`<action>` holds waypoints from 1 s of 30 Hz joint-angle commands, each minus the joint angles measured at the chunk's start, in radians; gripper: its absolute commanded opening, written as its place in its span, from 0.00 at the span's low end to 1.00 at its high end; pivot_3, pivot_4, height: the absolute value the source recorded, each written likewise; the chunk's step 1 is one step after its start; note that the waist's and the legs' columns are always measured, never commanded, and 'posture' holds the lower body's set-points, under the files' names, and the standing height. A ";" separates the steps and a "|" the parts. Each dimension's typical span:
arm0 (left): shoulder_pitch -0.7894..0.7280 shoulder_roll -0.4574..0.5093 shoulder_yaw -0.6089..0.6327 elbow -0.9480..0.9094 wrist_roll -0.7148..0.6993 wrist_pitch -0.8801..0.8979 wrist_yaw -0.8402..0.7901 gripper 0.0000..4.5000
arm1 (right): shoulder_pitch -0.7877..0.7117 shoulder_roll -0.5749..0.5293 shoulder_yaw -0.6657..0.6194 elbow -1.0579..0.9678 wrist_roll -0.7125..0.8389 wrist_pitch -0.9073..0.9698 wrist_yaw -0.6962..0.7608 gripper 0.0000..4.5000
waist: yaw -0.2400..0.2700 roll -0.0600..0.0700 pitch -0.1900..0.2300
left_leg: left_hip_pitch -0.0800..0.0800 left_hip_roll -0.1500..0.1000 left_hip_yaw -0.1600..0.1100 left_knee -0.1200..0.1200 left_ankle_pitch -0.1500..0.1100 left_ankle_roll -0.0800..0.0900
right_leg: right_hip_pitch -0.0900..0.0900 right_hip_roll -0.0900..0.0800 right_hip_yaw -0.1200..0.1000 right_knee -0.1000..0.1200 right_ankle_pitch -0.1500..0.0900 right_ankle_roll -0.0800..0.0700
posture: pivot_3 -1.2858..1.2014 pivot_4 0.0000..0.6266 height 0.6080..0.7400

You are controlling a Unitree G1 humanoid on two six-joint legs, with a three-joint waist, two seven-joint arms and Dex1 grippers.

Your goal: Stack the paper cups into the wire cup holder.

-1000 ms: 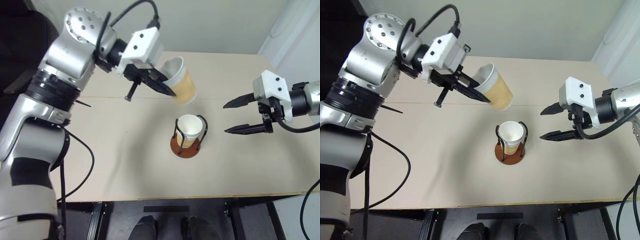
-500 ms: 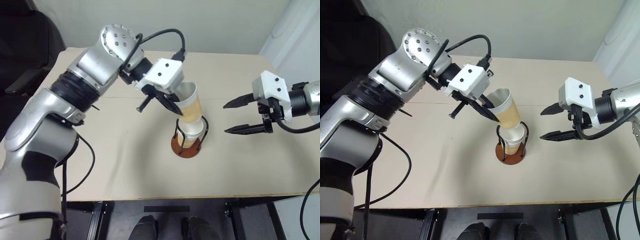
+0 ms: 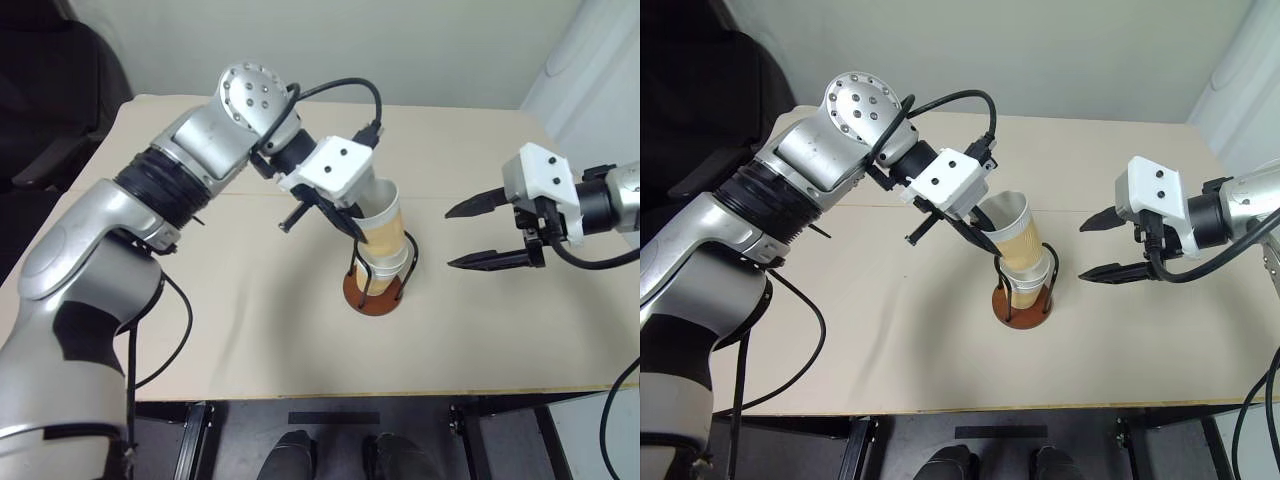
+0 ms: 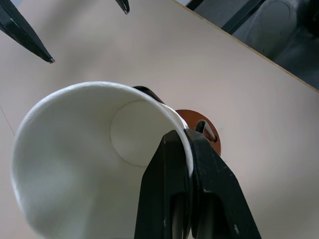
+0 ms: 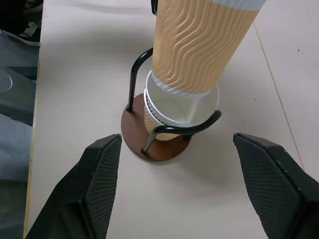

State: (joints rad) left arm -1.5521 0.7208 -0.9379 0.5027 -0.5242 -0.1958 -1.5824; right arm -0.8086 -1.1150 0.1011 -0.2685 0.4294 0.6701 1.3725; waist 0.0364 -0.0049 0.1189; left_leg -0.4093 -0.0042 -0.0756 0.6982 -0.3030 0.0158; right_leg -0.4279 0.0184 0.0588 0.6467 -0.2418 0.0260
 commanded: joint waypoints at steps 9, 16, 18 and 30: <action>0.005 -0.039 -0.009 0.038 0.110 -0.125 -0.032 0.01 | 0.000 -0.005 -0.034 -0.023 0.007 -0.001 -0.011 0.81 | 0.003 0.000 0.000 | 0.000 0.000 0.000 0.001 0.000 0.000 | 0.000 0.000 0.000 0.000 0.000 0.000 | 0.52 0.24 1.00; 0.010 -0.082 0.007 0.093 0.167 -0.187 -0.032 0.01 | 0.010 -0.010 -0.040 -0.033 0.011 0.006 -0.019 0.81 | 0.003 0.000 0.000 | 0.000 0.000 0.000 0.001 0.000 0.000 | 0.000 0.000 0.000 0.001 0.000 0.000 | 0.52 0.24 1.00; 0.007 -0.088 0.008 0.103 0.172 -0.188 -0.032 0.05 | 0.011 -0.011 -0.040 -0.034 0.011 0.008 -0.021 0.81 | 0.003 0.000 0.000 | 0.000 0.000 0.000 0.001 0.000 0.000 | 0.000 0.000 0.000 0.001 0.000 0.000 | 0.52 0.24 1.00; -0.004 -0.136 0.099 0.172 0.169 -0.161 -0.032 0.90 | 0.006 -0.008 -0.034 -0.031 0.011 0.016 -0.022 0.81 | 0.009 0.000 0.000 | 0.000 0.000 0.000 0.001 0.000 0.001 | 0.000 0.000 0.000 0.001 0.000 0.001 | 0.52 0.24 1.00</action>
State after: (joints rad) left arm -1.5336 0.5922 -0.8905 0.6758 -0.3436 -0.3650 -1.5825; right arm -0.7928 -1.1122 0.1006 -0.2830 0.4311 0.6861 1.3537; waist 0.0449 -0.0049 0.1189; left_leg -0.4098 -0.0043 -0.0753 0.6992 -0.3033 0.0163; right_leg -0.4279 0.0184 0.0587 0.6480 -0.2415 0.0265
